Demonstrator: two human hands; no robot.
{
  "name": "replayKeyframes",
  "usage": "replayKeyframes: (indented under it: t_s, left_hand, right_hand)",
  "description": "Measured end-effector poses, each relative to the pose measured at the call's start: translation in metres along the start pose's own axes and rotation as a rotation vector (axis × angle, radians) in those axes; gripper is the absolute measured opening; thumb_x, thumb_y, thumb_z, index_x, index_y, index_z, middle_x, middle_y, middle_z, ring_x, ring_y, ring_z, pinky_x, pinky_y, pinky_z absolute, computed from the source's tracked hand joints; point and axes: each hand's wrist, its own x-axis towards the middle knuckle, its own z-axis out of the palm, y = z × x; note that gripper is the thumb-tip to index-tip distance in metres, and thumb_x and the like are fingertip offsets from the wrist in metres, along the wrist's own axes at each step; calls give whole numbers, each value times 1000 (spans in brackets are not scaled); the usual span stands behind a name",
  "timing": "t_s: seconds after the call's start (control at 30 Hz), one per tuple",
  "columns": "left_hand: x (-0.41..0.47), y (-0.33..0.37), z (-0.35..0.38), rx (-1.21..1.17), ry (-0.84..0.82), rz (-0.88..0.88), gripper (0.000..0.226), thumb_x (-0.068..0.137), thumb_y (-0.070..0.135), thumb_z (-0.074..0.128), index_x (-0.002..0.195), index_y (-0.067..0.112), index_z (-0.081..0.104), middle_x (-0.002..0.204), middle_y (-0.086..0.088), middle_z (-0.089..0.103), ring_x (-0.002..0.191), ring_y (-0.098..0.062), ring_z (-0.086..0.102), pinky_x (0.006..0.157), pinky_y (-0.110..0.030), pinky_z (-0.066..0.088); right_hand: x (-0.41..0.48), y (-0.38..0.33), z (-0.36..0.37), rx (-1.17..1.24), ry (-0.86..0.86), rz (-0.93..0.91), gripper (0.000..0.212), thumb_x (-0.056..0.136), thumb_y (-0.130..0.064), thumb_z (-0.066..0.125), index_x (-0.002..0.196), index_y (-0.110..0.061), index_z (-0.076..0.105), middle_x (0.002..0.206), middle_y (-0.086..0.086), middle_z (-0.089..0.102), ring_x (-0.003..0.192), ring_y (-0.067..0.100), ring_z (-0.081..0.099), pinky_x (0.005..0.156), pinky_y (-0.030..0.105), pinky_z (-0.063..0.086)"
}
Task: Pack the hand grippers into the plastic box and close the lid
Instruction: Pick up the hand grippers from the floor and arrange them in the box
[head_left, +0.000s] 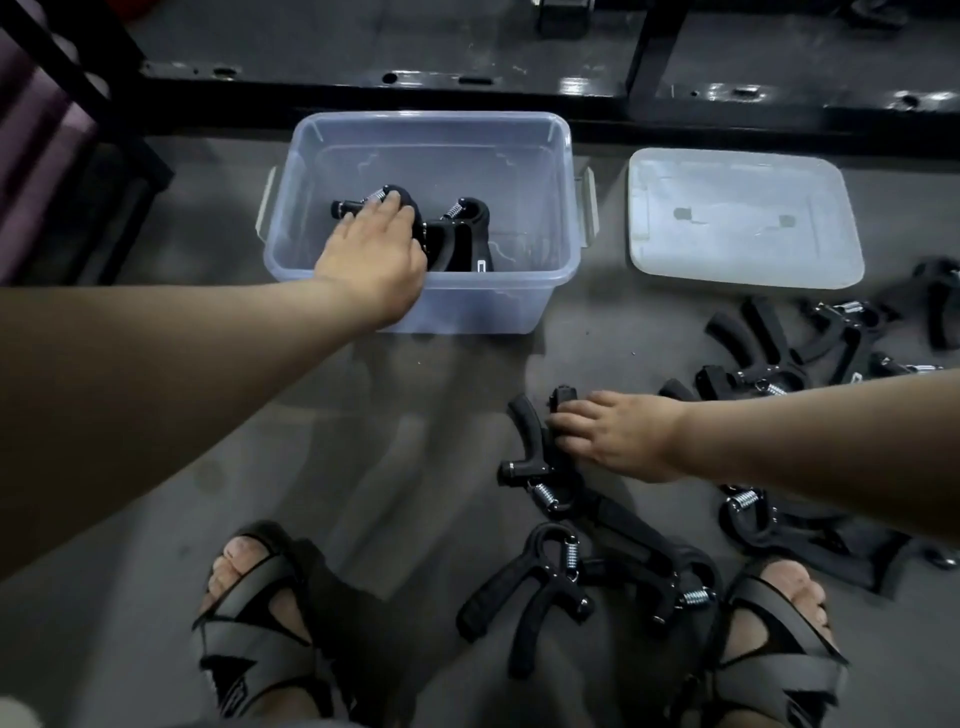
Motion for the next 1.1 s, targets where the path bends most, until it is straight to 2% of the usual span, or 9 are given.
replayKeyframes:
  t_s: [0.1,0.17,0.27,0.43,0.5,0.6,0.73,0.9,1.1]
  left_hand:
    - [0,0,1,-7,16,9,55,100,30,27,153,12,26,163,-5,15,150,-20,10,122,-41,7]
    - [-1,3,3,-7,30,36,55,101,30,28,152,11,27,163,-6,17,150,-21,13,122,-41,10]
    - [-1,15,8,-10,39,144,54,102,30,29,152,8,27,162,-9,19,149,-22,16,122,-41,12]
    - [1,20,9,1,39,182,55,103,35,26,152,9,28,162,-8,19,150,-21,15,122,-41,12]
    - [-2,16,8,1,44,195,55,104,36,24,151,9,30,161,-8,21,149,-21,16,122,-40,12]
    - [-7,12,9,27,50,249,55,104,37,23,150,9,33,161,-7,24,149,-21,18,122,-40,12]
    - [-14,4,8,60,93,282,56,103,39,22,144,8,44,155,-10,37,144,-26,31,119,-43,21]
    - [-17,-11,5,97,116,269,65,96,44,15,135,9,53,146,-12,48,138,-28,41,117,-45,25]
    - [-11,-46,-2,52,141,99,59,97,38,19,136,9,52,149,-11,45,140,-27,36,119,-42,20]
  right_hand:
    - [10,-4,1,7,63,-7,48,85,-22,57,132,-12,53,139,13,50,133,34,43,106,43,37]
    - [18,1,2,-42,141,-34,33,71,-24,70,104,-19,67,109,6,65,108,32,61,97,42,43]
    - [24,11,-1,-101,203,-116,20,60,-23,76,76,-25,64,78,-3,61,74,24,62,89,39,39]
    - [15,22,1,48,270,-153,24,74,-17,68,96,-16,60,93,4,56,74,28,58,77,43,51]
    - [10,19,1,236,271,-58,24,88,-19,54,110,-11,54,105,8,52,85,29,56,78,41,50]
    - [4,9,-12,855,332,277,23,100,-31,40,107,-11,49,104,8,54,93,28,56,84,39,45]
    - [9,10,-14,1622,233,715,36,96,-47,52,92,-12,55,79,5,60,67,21,58,62,33,49]
    - [15,19,3,1118,13,710,35,94,-39,55,112,-9,52,110,14,63,99,31,60,78,33,45]
    - [16,13,5,995,-116,658,37,96,-38,50,117,-8,44,120,17,52,112,37,56,91,39,44]
